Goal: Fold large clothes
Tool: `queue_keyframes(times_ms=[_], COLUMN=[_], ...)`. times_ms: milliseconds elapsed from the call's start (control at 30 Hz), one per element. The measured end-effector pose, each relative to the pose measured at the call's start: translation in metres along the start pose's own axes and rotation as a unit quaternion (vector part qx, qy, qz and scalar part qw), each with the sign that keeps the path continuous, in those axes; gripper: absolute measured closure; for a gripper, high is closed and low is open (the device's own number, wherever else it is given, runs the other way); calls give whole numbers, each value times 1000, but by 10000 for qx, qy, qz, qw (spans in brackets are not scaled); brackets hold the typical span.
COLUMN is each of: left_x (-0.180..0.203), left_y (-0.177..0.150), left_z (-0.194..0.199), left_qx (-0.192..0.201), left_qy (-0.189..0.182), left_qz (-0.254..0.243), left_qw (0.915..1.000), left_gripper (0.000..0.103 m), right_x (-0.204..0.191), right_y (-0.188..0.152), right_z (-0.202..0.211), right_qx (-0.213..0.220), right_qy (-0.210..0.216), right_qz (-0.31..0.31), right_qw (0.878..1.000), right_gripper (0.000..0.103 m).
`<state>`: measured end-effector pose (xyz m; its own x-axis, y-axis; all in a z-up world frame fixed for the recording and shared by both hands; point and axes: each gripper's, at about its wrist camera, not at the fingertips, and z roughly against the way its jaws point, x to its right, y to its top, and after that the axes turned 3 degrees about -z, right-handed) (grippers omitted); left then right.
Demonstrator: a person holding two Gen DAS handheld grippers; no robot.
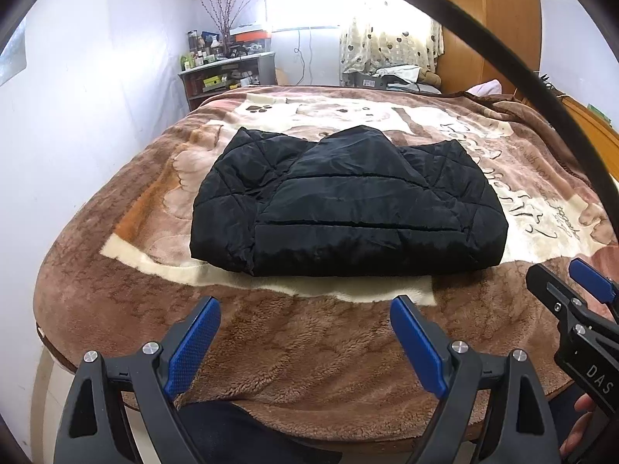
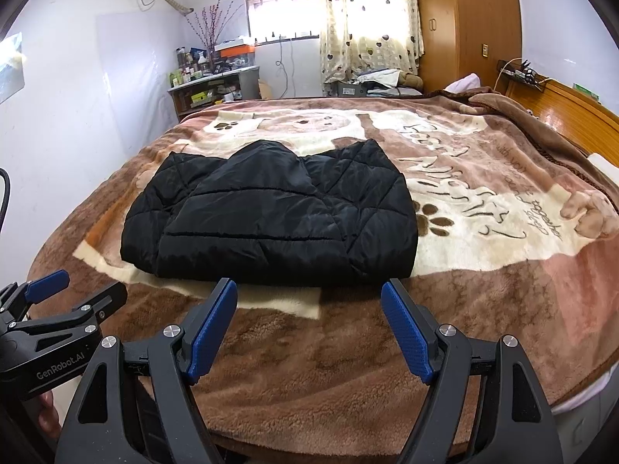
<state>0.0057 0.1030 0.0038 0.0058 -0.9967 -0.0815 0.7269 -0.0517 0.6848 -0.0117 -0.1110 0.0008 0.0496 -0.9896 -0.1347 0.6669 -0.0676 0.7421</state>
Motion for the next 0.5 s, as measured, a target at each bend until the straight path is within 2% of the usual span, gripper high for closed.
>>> queue_keyframes(times_ms=[500], left_x=[-2], left_y=[-1], left_z=[3], left_qx=[2], left_qy=[28], left_qz=[94], left_qw=[10000], left_gripper=[14], right_x=[-1], right_y=[-1], right_z=[0], right_qx=[7], right_qy=[22], right_qz=[36], right_qw=[10000], right_gripper=[26])
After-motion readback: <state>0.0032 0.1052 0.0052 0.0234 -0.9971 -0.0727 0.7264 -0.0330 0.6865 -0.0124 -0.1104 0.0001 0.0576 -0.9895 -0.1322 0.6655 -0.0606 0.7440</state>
